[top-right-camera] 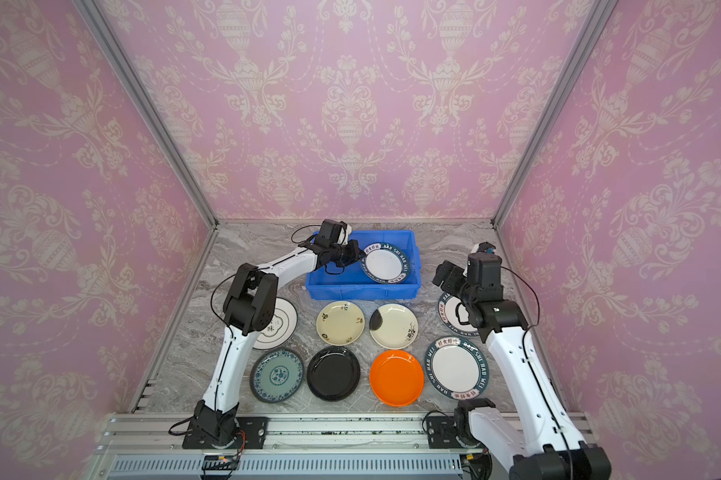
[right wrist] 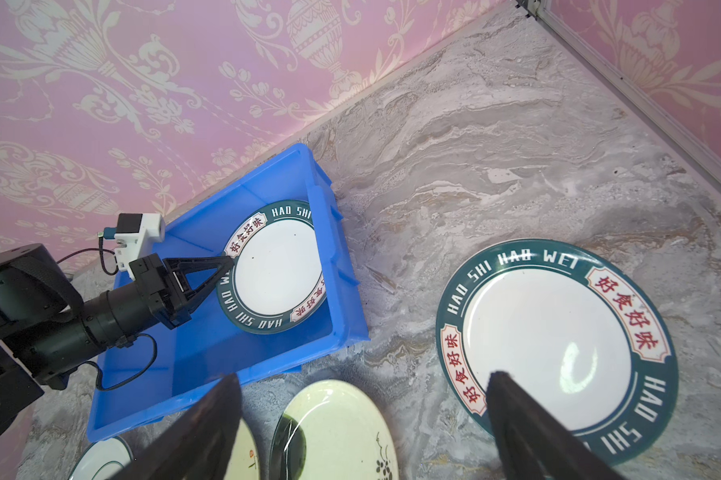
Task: Place the plates into the plastic bin on the countertop
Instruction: 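Lower the plate into the bin and release it with the left gripper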
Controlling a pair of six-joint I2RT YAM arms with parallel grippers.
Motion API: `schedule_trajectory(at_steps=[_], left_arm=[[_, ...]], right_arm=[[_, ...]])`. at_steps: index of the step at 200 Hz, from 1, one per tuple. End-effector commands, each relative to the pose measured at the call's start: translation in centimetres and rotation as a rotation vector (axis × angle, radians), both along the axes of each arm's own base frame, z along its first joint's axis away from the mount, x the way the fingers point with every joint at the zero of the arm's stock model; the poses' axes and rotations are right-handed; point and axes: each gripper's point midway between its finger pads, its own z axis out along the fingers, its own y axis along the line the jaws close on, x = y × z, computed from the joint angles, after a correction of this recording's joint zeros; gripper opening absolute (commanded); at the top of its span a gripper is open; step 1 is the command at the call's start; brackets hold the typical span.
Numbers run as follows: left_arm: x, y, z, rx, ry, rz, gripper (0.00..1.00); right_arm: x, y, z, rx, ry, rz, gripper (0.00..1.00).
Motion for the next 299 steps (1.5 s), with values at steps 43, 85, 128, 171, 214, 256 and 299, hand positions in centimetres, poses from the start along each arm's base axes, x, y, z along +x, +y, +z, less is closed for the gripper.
schedule_trajectory(at_steps=[43, 85, 128, 171, 214, 256, 299], left_arm=[[0.0, -1.0, -0.4, -0.013, 0.027, -0.023, 0.22], [-0.1, -0.8, -0.7, 0.001, 0.024, -0.02, 0.28], [-0.1, -0.4, -0.4, 0.026, 0.005, -0.023, 0.4], [0.1, -0.6, 1.1, 0.02, -0.025, -0.037, 0.46], [0.2, 0.1, 3.8, 0.069, -0.092, -0.046, 0.56], [0.0, 0.6, 8.4, 0.085, -0.169, -0.068, 0.67], [-2.8, -0.1, 16.5, -0.019, -0.284, -0.151, 0.72]], right_arm=[[-0.4, -0.1, -0.9, 0.002, 0.029, 0.002, 0.95], [-0.7, -0.1, -1.7, 0.01, 0.043, -0.004, 0.95], [-1.2, -0.3, -2.2, -0.003, 0.061, -0.007, 0.95], [-1.6, -0.1, -3.3, 0.013, 0.073, -0.002, 0.95], [-2.0, -0.5, -4.2, 0.005, 0.094, -0.017, 0.95], [-3.7, -2.3, -6.3, 0.076, 0.14, -0.066, 0.92], [-8.2, -5.2, -7.9, 0.153, 0.16, -0.183, 0.88]])
